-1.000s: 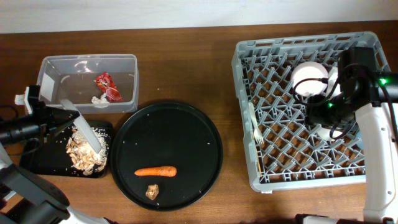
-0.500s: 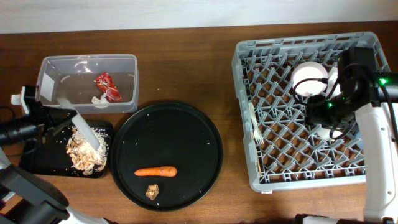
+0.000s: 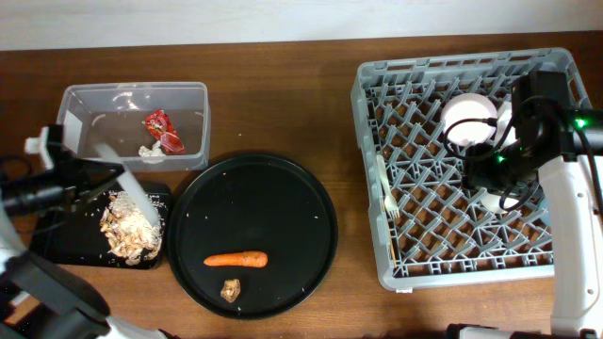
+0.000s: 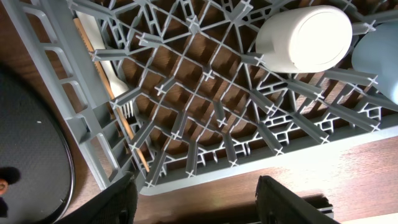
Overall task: Sort waste into correct bins and load items into the dishwasher rack
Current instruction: 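Hold the plate tilted over the black tray to empty it, then bring the empty plate back onto the round tray with the left gripper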
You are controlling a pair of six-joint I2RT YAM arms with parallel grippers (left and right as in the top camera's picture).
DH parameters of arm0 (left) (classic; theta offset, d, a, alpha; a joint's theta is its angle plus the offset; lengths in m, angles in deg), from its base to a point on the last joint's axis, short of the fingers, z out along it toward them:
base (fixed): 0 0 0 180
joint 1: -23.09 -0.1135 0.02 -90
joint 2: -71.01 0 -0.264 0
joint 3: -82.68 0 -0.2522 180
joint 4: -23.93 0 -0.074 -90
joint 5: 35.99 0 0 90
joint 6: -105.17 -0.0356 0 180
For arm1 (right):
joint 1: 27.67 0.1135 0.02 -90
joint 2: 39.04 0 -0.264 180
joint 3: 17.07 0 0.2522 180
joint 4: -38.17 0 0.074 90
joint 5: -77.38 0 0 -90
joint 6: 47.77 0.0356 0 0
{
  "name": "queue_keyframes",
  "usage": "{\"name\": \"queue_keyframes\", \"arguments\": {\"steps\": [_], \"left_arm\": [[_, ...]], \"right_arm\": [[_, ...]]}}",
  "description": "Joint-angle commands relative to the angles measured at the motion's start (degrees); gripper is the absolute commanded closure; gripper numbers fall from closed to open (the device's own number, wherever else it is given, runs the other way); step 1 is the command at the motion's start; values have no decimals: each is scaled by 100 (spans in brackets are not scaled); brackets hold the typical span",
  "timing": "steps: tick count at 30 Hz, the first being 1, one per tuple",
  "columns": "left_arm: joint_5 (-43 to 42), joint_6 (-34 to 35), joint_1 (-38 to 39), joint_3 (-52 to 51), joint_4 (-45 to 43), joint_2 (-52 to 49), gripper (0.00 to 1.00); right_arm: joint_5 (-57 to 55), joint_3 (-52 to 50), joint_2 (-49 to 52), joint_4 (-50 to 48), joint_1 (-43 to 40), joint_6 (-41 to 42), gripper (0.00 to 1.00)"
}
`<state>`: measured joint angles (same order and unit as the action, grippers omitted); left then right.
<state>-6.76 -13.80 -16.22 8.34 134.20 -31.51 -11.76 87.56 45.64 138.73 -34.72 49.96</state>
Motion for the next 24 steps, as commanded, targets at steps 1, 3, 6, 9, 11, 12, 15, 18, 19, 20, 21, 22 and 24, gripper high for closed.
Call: {"name": "queue_keyframes", "arguments": {"steps": [1,3,6,9,11,12,15,18,19,20,21,22,24], "left_arm": [[127,-153,778,7,22,885,100],[306,-153,1384,7,-55,1180,100],[662,-149,2293,7,-254,1349,100],[957,-146,3230,4,-435,1305,100],[1266,-144,3807,2,-614,1235,100],[1513,-46,4216,2,-737,1145,100],[2212,695,5171,2,-1104,822,100],[3014,1460,5831,2,-1414,496,100],[3397,1786,6085,2,-1521,354,100],[3753,2090,6306,2,-1615,219,100],[4155,2474,6537,2,-1707,66,100],[4380,2723,6682,2,-1770,-37,100],[4690,3121,6953,2,-1891,-236,100]], "right_arm": [[-116,42,-26,11,-15,2,36],[-114,42,-26,11,-15,2,35],[-114,42,-26,17,-15,2,35],[-111,42,-26,26,-15,2,35],[-109,42,-26,24,-15,4,35],[-109,42,-26,24,-15,4,35],[-109,42,-26,24,-15,4,35],[-111,42,-26,22,-15,2,35],[-111,42,-26,20,-15,2,35],[-111,42,-26,20,-15,2,35],[-111,42,-26,20,-15,2,35],[-111,42,-26,20,-15,2,35],[-111,42,-26,20,-15,2,35]]}}
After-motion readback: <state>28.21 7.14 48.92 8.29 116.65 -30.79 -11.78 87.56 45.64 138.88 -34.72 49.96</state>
